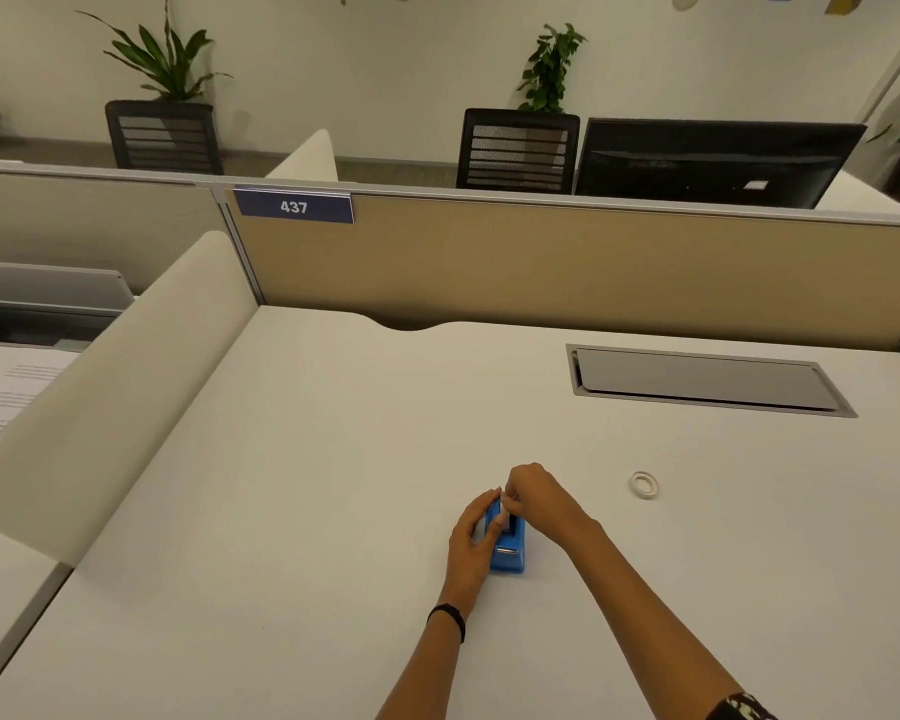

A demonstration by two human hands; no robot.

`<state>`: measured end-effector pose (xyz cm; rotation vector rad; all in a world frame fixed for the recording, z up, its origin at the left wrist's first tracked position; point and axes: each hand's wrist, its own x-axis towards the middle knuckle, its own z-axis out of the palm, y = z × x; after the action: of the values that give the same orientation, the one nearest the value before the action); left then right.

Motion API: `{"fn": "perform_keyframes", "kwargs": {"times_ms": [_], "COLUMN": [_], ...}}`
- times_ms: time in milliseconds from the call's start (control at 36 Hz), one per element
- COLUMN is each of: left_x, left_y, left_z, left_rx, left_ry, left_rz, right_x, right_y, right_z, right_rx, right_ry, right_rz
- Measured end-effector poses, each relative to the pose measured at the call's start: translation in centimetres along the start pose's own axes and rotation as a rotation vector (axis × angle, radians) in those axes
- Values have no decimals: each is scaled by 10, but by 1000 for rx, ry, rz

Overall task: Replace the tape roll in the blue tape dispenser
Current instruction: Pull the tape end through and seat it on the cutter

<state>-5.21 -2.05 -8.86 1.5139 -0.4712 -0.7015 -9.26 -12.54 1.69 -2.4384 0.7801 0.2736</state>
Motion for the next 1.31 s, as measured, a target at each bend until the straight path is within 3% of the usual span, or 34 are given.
{"fn": "perform_keyframes", "kwargs": {"times_ms": [194,389,944,1111,1306], "left_x": [1,0,2,2,2], "left_y": [0,0,-4,-5,-4], "left_z": [0,-1,-1,-2,-2], "left_rx": [14,7,41,45,49], "left_ry": [1,-8,-13,-12,-19], "left_rz": [-5,-4,7,8,27], "right_x": [-2,-3,3,1,-5], "right_y": [5,-14,4,15,18], "right_z": [0,-9,2,2,0], "right_rx": [-10,-130,8,77,22], "right_ry": [-10,-72,-11,50,0], "right_rz": [-35,42,13,-78,-118]}}
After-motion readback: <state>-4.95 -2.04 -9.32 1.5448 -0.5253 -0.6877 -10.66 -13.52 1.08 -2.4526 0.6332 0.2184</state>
